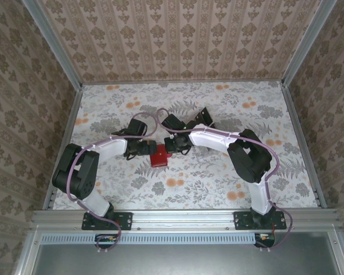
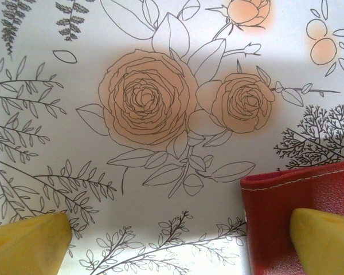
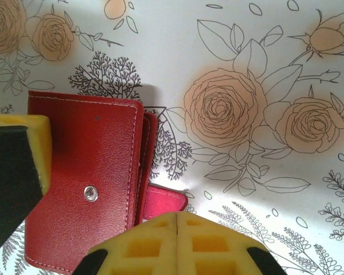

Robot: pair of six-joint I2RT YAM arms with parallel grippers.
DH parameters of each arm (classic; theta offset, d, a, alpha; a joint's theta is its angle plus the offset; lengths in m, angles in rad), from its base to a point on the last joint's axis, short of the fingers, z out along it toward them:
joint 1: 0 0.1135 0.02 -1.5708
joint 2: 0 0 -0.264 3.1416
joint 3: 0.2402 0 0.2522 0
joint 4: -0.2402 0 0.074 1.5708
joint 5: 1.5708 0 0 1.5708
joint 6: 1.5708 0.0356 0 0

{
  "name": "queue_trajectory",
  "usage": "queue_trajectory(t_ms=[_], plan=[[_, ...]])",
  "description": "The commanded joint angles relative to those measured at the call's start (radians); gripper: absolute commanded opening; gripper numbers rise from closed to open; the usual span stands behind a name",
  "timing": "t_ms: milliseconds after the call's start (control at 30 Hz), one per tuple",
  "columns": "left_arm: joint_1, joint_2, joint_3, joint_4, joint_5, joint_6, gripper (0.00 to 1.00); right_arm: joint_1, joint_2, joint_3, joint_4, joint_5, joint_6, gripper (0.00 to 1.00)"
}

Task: Put the credit cards into the card holder

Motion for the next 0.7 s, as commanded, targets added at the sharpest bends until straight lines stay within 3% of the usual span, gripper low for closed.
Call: queue_trajectory(t_ms=[0, 333, 667], plan=[[0.004, 0.035, -0.034, 0.022, -0.025, -0.011, 1.00, -0.006, -0.044, -0.024, 0.022, -0.027, 0.006, 0.01], [0.004, 0.034, -0.042, 0.027, -0.023, -0.011, 1.00, -0.012, -0.065, -0.044, 0.131, -0.178, 0.072, 0.00], [0.003, 0.040, -0.048, 0.033, -0.017, -0.010, 1.00, -0.007, -0.013, -0.036, 0.182, -0.224, 0.118, 0.00]])
